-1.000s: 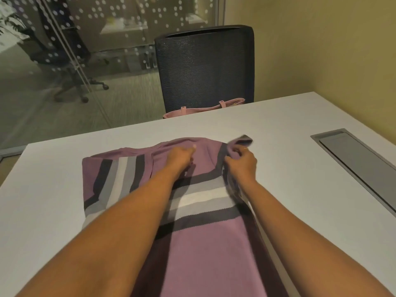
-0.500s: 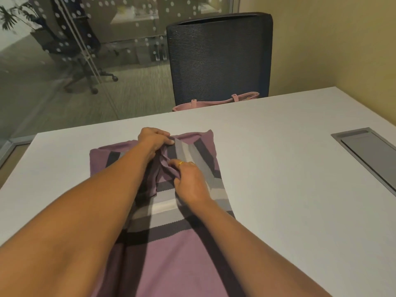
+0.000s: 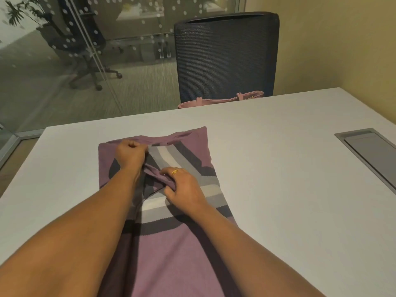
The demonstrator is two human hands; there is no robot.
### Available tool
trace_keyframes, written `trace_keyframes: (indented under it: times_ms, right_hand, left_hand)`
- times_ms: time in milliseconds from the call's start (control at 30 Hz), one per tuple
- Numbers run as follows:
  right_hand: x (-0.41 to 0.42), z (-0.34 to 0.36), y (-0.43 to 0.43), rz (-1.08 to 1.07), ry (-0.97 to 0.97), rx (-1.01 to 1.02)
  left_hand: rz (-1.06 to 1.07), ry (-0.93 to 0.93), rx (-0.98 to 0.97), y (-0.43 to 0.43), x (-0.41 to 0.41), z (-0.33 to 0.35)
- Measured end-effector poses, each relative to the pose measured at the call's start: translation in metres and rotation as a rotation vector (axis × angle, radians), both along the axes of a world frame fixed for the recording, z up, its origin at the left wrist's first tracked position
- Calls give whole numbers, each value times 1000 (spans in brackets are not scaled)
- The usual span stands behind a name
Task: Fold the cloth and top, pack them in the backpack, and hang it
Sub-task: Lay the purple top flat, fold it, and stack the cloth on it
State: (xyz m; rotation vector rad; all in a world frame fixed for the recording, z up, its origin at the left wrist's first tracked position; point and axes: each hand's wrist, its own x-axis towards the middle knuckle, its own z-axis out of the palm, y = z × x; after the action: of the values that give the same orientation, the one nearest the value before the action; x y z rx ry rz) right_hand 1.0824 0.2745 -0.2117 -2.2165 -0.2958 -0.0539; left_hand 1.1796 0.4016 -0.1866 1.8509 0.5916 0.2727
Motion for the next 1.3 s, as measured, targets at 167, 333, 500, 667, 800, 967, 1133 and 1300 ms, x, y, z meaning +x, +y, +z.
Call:
trace_keyframes:
  times_ms: [167, 333, 500, 667, 800, 967, 1133, 1300]
  right_hand:
    - [-7, 0, 10, 46, -48, 65]
    - [-12, -11, 11, 111, 53, 27]
    - [-17, -4, 8, 89, 92, 53]
    - [-30, 1, -5, -31, 26, 16]
    - [-54, 6, -24, -147, 70, 27]
    - [-107, 8, -63, -248, 99, -70]
    - [-173, 6, -100, -324, 169, -194]
    - [-239, 6, -111, -370, 316, -194]
  left_hand:
    - [87, -195, 62, 8, -14, -1]
    - [13, 50, 122, 26, -21, -24]
    - [-135, -6, 501, 27, -39, -26]
    - [-464, -81, 874, 10, -72, -19]
    - [-649, -8, 995, 4, -104, -20]
    - [-743, 6, 1035, -1, -147, -16]
    - [-776, 47, 1019, -7, -181, -8]
    - [-866, 51, 969, -19, -218, -4]
